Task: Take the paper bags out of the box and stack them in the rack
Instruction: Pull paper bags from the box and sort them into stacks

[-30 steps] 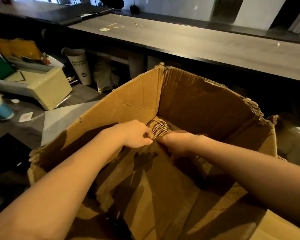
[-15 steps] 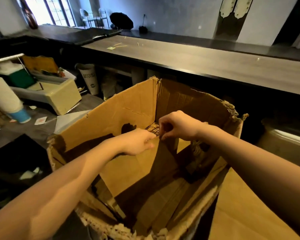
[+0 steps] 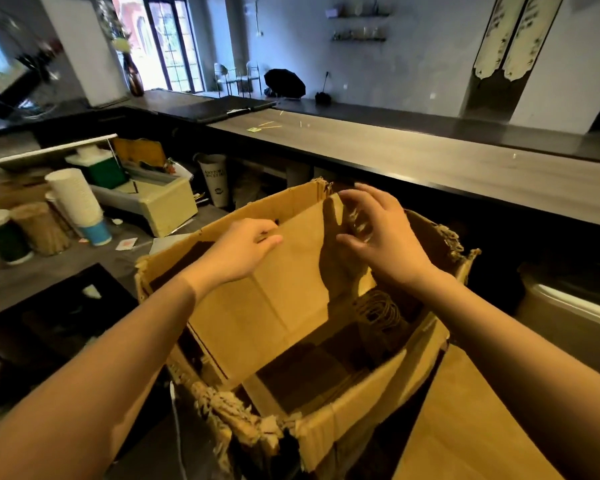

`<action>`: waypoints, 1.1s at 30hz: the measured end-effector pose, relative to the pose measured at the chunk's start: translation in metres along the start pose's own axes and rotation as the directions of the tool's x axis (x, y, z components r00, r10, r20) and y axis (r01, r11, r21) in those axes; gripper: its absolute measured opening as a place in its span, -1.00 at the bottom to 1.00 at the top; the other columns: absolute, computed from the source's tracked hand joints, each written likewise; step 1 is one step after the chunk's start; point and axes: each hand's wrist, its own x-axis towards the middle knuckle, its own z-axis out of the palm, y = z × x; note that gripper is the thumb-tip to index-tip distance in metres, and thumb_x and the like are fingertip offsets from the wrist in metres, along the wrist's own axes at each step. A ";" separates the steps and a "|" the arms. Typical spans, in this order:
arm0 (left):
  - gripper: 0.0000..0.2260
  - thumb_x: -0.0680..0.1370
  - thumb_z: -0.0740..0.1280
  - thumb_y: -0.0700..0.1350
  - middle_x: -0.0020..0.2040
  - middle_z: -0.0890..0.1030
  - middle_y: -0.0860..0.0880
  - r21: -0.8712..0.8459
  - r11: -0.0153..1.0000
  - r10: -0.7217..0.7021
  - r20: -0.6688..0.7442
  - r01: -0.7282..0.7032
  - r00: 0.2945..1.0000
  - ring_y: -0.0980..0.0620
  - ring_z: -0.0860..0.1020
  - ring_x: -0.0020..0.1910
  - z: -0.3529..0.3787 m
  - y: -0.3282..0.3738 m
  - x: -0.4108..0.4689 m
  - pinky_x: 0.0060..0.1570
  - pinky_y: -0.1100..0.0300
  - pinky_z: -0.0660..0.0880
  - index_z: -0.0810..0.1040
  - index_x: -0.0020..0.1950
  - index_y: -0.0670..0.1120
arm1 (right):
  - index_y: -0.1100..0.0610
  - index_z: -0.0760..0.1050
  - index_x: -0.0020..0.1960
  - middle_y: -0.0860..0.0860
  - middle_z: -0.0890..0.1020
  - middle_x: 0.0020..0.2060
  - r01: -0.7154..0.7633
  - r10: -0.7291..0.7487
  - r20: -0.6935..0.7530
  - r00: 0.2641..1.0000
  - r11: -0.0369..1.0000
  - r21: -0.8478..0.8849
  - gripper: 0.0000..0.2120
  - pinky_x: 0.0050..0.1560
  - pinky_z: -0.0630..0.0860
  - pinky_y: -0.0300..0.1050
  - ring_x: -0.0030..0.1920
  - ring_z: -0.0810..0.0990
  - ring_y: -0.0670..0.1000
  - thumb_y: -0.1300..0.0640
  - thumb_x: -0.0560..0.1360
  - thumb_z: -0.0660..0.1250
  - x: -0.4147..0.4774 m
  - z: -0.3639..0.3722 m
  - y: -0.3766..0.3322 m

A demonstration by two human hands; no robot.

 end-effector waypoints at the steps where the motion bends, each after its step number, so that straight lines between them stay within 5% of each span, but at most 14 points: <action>1: -0.79 0.62 0.19 -0.05 -0.11 0.59 -0.05 -0.050 0.997 -0.054 -0.031 0.052 0.998 -0.05 0.54 -0.09 -0.002 -0.003 -0.001 -0.16 0.14 0.44 0.56 -0.04 -0.11 | 0.02 0.27 0.44 0.02 0.29 0.45 -0.062 0.066 -0.075 0.995 0.997 0.055 -0.40 0.47 0.16 0.00 0.47 0.18 0.02 0.08 0.46 0.42 -0.004 0.000 -0.001; 5: -0.74 0.63 0.15 -0.01 0.01 0.62 -0.12 -0.419 0.870 -0.319 -0.077 0.259 0.945 -0.11 0.57 0.01 -0.008 -0.005 -0.007 0.08 -0.04 0.46 0.57 0.08 -0.10 | 0.02 0.07 0.52 0.01 0.19 0.50 -0.257 0.327 -0.121 0.937 0.883 0.393 -0.26 0.45 0.21 0.00 0.47 0.19 0.03 0.07 0.47 0.40 -0.020 0.005 -0.006; 8: -0.78 0.63 0.17 -0.02 0.04 0.63 -0.10 -0.680 0.642 -0.477 0.008 0.355 0.879 -0.10 0.58 0.01 -0.005 0.000 -0.007 0.04 0.04 0.49 0.57 0.10 -0.06 | -0.04 -0.02 0.54 0.08 0.20 0.50 -0.487 0.486 0.242 0.840 0.476 0.733 -0.29 0.18 0.48 -0.07 0.33 0.43 0.11 -0.02 0.53 0.31 -0.032 0.003 -0.016; 10: -0.80 0.62 0.19 -0.01 0.05 0.64 -0.11 -0.756 0.519 -0.525 0.086 0.399 0.847 -0.11 0.59 0.01 -0.001 0.006 -0.006 0.08 -0.03 0.49 0.58 0.08 -0.04 | 0.04 0.23 0.47 0.15 0.43 0.36 -0.566 0.380 0.494 0.782 0.100 0.818 -0.50 -0.11 0.61 -0.10 0.10 0.59 0.14 -0.03 0.57 0.23 -0.040 -0.005 -0.025; 12: -0.80 0.62 0.19 -0.01 -0.01 0.65 -0.09 -0.803 0.408 -0.550 0.163 0.434 0.819 -0.11 0.59 -0.03 0.006 0.016 -0.005 0.00 -0.03 0.49 0.57 0.08 -0.03 | 0.11 0.41 0.34 0.22 0.54 0.21 -0.604 0.198 0.603 0.773 -0.061 0.795 -0.58 0.10 0.54 0.13 0.03 0.57 0.18 -0.06 0.55 0.22 -0.049 -0.013 -0.032; 15: -0.79 0.61 0.20 0.02 -0.01 0.65 -0.11 -0.838 0.284 -0.527 0.269 0.465 0.806 -0.12 0.58 0.00 0.020 0.033 0.000 -0.08 -0.02 0.47 0.57 0.07 -0.03 | 0.11 0.48 0.21 0.17 0.57 0.04 -0.584 0.058 0.582 0.811 0.103 0.805 -0.59 0.22 0.42 0.23 0.04 0.52 0.18 -0.13 0.49 0.25 -0.057 -0.025 -0.037; 20: -0.81 0.60 0.21 0.02 -0.01 0.61 -0.11 -0.854 0.269 -0.496 0.273 0.445 0.824 -0.12 0.56 0.01 0.038 0.060 0.006 0.06 -0.10 0.49 0.55 0.08 -0.02 | 0.09 0.38 0.30 -0.15 0.68 -0.22 -0.508 0.115 0.499 0.859 0.320 0.800 -0.66 -0.25 0.53 -0.39 -0.18 0.67 -0.19 -0.02 0.58 0.15 -0.059 -0.049 -0.040; 25: -0.71 0.62 0.14 0.04 0.12 0.61 -0.12 -0.895 0.118 -0.364 0.363 0.429 0.858 -0.12 0.56 0.10 0.051 0.080 0.006 0.03 -0.02 0.48 0.50 0.26 -0.02 | 0.05 0.54 0.12 -0.03 0.68 -0.07 -0.366 0.222 0.291 0.931 0.554 0.748 -0.70 -0.01 0.58 -0.25 -0.02 0.65 -0.10 0.07 0.65 0.03 -0.072 -0.066 -0.026; 29: -0.71 0.62 0.14 0.05 0.15 0.61 -0.12 -0.903 0.009 -0.317 0.405 0.429 0.858 -0.15 0.56 0.13 0.056 0.094 0.006 -0.02 -0.04 0.48 0.51 0.26 0.00 | 0.08 0.58 0.06 0.00 0.70 -0.15 -0.319 0.308 0.159 0.938 0.588 0.743 -0.74 -0.12 0.61 -0.19 -0.11 0.68 -0.05 0.11 0.63 0.11 -0.083 -0.078 -0.011; 33: -0.73 0.60 0.18 0.05 0.13 0.62 -0.12 -0.910 0.024 -0.286 0.390 0.413 0.875 -0.16 0.57 0.11 0.059 0.111 0.006 -0.05 -0.06 0.49 0.51 0.24 0.01 | 0.14 0.61 0.01 0.02 0.71 -0.22 -0.272 0.441 0.033 0.897 0.491 0.828 -0.83 -0.23 0.61 -0.19 -0.19 0.68 -0.02 0.14 0.54 0.26 -0.095 -0.084 0.006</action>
